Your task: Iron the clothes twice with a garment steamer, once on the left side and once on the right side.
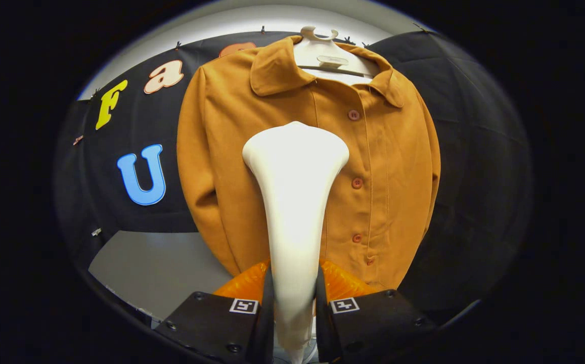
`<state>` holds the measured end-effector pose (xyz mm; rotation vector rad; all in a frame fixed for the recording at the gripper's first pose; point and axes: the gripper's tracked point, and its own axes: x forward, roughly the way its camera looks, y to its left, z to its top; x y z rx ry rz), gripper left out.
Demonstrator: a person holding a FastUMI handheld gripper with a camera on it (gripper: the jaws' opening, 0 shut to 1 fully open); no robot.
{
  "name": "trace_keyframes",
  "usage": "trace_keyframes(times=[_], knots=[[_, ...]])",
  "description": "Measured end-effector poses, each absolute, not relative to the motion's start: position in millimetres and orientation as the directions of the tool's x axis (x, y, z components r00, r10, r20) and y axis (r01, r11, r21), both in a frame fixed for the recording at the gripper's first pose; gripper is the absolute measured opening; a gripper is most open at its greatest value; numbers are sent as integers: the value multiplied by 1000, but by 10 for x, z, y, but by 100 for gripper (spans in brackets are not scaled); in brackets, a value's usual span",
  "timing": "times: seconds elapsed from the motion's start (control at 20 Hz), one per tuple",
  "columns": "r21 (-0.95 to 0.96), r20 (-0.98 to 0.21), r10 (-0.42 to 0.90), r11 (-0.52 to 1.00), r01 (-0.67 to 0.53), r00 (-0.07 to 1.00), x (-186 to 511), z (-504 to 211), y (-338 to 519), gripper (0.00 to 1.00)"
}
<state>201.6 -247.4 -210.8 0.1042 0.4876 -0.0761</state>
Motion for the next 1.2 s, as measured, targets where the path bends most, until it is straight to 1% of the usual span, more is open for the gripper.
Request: trace_keyframes(times=[0.4,0.85,1.2], knots=[[95,-571,-23,991,94,820,1862,-2644,-2533,37],[106,-702,-23,985,137,712,1550,-3434,-2599,37],[106,-764,-28,980,168,644,1290,-3880,-2566,37]])
